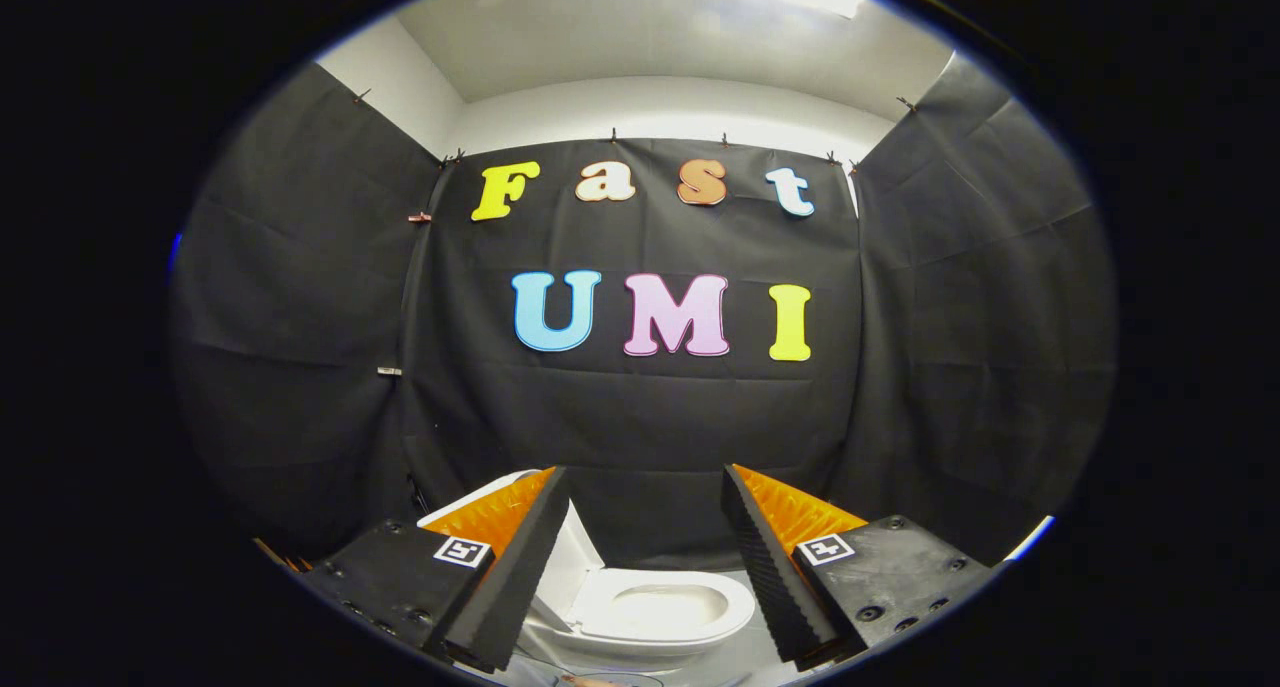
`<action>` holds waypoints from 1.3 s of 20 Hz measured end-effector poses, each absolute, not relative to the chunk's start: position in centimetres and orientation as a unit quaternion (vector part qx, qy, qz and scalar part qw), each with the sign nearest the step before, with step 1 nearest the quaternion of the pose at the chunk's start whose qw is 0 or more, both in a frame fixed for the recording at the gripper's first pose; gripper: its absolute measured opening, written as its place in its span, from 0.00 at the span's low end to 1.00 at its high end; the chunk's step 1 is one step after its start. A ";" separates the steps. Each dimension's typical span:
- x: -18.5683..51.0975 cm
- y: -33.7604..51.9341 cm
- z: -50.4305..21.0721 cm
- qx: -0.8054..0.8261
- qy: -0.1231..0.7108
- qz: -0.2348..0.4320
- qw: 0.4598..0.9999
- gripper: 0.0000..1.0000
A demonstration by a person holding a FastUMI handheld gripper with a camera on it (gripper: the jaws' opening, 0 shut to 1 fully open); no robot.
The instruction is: Open the toilet lid.
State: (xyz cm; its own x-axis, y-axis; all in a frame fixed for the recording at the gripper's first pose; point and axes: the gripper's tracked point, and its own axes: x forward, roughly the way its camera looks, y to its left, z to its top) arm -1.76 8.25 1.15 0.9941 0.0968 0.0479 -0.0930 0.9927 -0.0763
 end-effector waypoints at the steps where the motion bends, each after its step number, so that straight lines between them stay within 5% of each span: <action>1: -1.7 8.2 1.1 -0.038 -0.025 0.047 0.998 0.96; 26: -1.3 8.3 0.0 -0.044 -0.007 0.046 0.998 0.96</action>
